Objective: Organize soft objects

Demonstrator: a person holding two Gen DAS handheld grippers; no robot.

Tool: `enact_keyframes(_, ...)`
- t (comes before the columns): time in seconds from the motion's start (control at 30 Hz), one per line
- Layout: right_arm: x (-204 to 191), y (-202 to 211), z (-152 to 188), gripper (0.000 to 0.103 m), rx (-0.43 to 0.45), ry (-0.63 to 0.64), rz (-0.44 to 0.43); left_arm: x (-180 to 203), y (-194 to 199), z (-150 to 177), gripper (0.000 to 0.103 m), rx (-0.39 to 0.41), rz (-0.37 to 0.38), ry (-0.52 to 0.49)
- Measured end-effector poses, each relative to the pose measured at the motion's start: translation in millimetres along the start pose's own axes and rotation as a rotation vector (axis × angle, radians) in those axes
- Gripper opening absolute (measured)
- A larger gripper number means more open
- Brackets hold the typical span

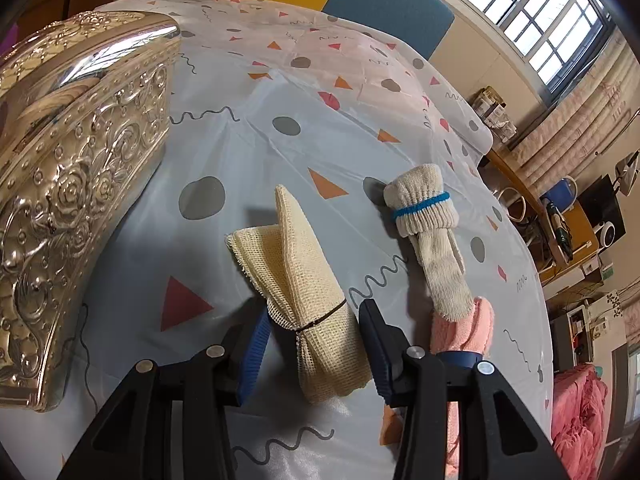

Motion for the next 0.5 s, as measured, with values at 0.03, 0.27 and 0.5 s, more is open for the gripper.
enact_keyframes(0.03, -0.2, -0.1, -0.1, 0.046, 0.000, 0.001, 0.001, -0.2, -1.3, -2.5, 0.057, 0.000, 0.003, 0.005)
enact_keyframes(0.27, -0.2, -2.1, -1.8, 0.046, 0.000, -0.010, 0.000, 11.3, 16.6, -3.6, 0.079, 0.069, -0.053, -0.085)
enact_keyframes(0.5, 1.7, -2.2, -1.9, 0.045, -0.002, -0.027, -0.008, 18.9, 41.0, 19.4, 0.094, 0.155, -0.122, -0.129)
Point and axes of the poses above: each gripper's, at about its wrist camera, not at the fingertips, and y roughly against the way its jaws point, x to its right, z to its underside, the point moved 5 cm from there along -y, roughly the way its jaws point, and after that the axes turned 3 degrees about -y, right-handed, at the moved point
